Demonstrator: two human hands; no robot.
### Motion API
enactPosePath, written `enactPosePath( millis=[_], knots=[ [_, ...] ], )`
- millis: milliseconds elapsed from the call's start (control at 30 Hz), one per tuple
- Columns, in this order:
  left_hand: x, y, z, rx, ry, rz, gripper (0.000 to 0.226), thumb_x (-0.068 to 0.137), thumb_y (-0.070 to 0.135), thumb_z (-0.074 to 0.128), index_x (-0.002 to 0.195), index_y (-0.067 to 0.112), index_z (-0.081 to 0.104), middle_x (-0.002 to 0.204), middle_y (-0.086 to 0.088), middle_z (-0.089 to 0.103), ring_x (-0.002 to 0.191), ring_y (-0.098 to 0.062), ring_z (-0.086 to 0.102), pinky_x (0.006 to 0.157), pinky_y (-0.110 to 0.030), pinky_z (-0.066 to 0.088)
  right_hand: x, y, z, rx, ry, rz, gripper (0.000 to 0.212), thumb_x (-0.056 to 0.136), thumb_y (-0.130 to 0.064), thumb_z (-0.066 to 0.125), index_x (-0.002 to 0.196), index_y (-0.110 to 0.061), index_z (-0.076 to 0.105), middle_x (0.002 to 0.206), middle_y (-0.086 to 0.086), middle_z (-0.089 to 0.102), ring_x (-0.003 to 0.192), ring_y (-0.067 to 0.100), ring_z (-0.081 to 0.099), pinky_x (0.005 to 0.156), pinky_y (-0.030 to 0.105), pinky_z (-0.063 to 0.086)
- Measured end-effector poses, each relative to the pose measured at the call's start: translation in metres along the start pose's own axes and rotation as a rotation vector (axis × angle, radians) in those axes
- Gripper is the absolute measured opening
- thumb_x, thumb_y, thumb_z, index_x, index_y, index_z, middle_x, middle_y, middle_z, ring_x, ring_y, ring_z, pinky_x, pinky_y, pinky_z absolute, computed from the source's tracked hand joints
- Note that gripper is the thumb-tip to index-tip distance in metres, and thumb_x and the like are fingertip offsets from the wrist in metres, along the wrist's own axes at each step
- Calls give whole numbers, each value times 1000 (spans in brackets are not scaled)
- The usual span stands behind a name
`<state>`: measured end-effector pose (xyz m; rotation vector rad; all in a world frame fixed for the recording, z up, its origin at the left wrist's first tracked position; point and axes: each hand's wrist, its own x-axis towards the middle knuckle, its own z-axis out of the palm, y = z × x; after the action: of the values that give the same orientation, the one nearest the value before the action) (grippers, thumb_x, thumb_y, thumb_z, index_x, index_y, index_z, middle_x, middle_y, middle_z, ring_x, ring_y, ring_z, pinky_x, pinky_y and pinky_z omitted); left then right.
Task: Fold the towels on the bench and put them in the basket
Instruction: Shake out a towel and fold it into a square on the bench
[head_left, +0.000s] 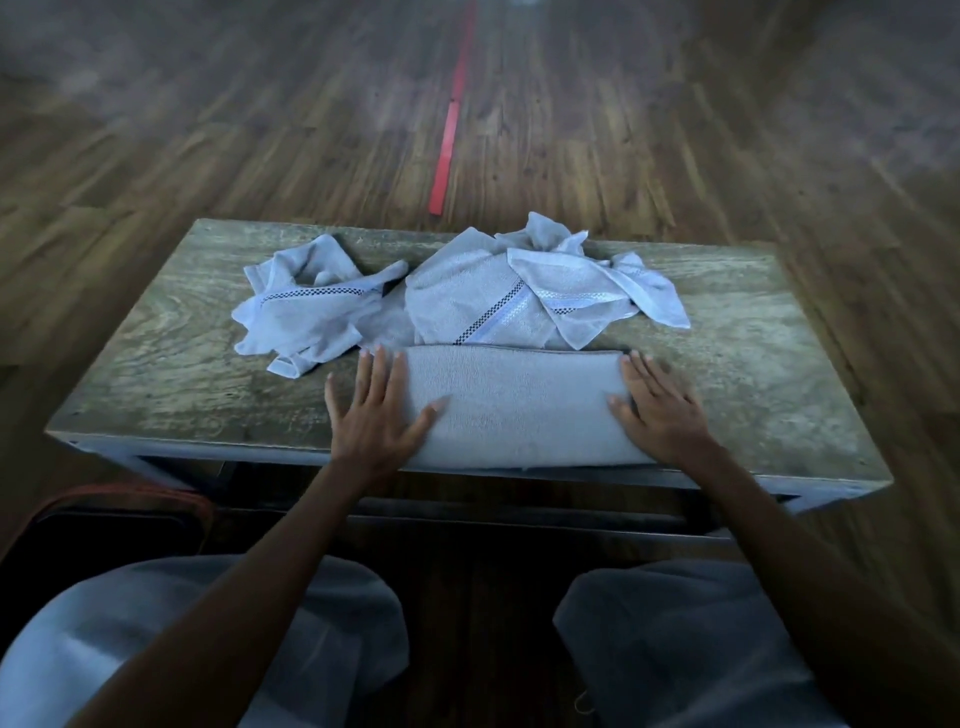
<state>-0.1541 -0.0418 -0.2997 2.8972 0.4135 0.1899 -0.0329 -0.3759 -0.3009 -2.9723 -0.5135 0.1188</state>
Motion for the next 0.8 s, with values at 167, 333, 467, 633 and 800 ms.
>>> enactPosePath(
  millis=[167,333,467,633,800],
  knots=[
    [-7,22,-9,-187,136,-16,73,84,59,27,140,14,38,155,-9,21,143,-25,15,107,-58,7,10,32,-25,119,-51,29,59,96,-53,25,145,-22,34,149,2,40,137,22,36,112,41,20],
    [-5,99,3,-303,222,187,45,81,49,45,111,20,63,120,-1,55,113,-17,44,90,-35,18,33,26,-39,96,-40,2,41,96,-42,40,130,-24,52,128,6,60,121,28,50,102,45,35],
    [0,165,18,-331,45,284,41,79,55,50,104,25,64,109,5,59,108,-17,51,85,-32,18,46,28,-41,61,-102,-16,45,97,-44,38,136,-24,46,136,9,49,128,30,39,103,47,34],
    [-6,201,45,-245,5,397,67,62,75,50,104,24,66,104,5,62,101,-22,55,83,-35,22,56,23,-36,21,-165,-87,46,98,-45,35,140,-27,40,145,13,31,133,33,27,106,49,29],
    [-7,211,50,-217,84,532,57,55,72,61,89,27,68,89,6,60,86,-21,57,74,-34,27,59,22,-36,37,-175,-94,41,96,-43,42,132,-25,47,141,14,33,130,32,29,105,49,30]
  ],
)
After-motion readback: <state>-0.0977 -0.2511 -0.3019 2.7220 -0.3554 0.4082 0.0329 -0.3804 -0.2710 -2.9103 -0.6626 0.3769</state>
